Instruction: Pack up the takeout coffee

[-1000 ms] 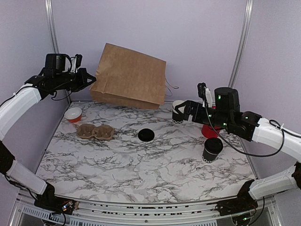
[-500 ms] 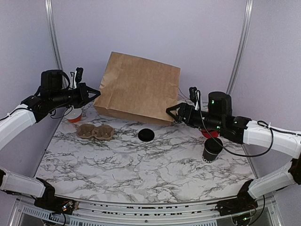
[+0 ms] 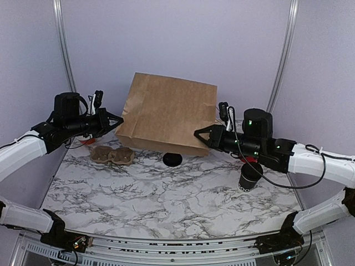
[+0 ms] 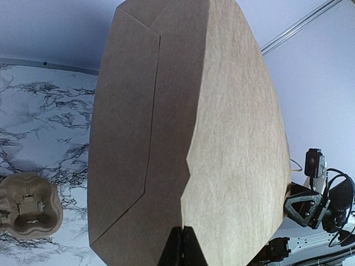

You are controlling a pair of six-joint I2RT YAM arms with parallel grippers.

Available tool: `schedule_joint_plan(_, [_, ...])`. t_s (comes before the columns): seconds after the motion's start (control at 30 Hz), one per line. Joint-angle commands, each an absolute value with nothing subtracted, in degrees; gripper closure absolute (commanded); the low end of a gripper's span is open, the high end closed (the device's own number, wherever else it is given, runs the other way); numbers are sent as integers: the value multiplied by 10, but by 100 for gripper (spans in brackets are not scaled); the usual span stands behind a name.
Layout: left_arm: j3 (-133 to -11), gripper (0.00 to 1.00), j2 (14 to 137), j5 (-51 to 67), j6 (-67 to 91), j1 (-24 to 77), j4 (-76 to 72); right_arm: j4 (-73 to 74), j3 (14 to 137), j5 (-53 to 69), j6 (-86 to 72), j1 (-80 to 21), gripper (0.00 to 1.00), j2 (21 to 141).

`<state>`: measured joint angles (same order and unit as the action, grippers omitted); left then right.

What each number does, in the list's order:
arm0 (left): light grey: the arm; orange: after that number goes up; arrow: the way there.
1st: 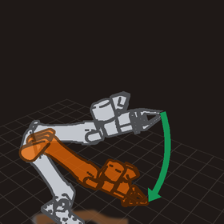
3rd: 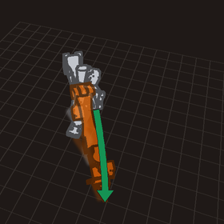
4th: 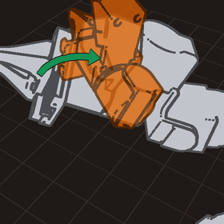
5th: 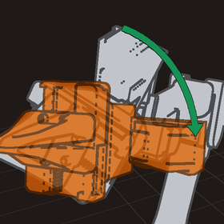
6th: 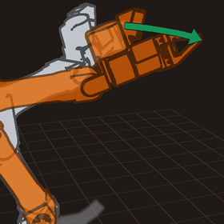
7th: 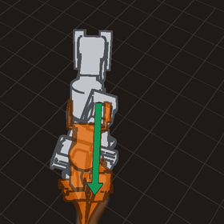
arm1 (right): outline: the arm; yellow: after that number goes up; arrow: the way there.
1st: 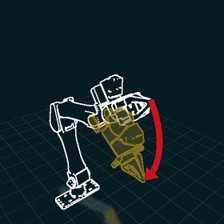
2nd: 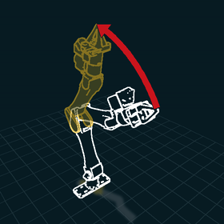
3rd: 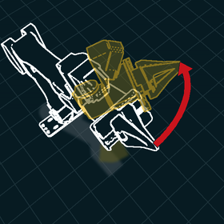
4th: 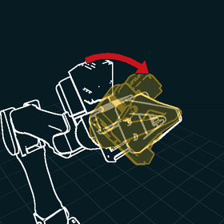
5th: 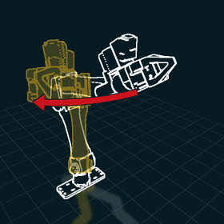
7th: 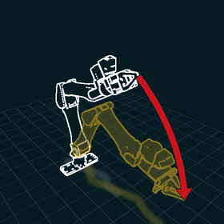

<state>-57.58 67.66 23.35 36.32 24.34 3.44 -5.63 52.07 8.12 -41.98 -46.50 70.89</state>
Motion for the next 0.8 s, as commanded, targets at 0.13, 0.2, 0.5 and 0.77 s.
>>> schedule_joint_plan(0.13, [-526, 90, 657, 222, 383, 250, -7, 17, 601, 39, -384, -470, 100, 676])
schedule_joint_plan(0.2, [-510, 79, 654, 221, 383, 254, -10, 48, 625, 42, -364, -473, 100, 682])
schedule_joint_plan(0.5, [-502, 41, 638, 150, 342, 258, 72, 317, 832, 28, -228, -498, 100, 744])
schedule_joint_plan(0.77, [-507, 40, 647, 152, 314, 258, 101, 539, 1003, 2, -171, -552, 100, 820])
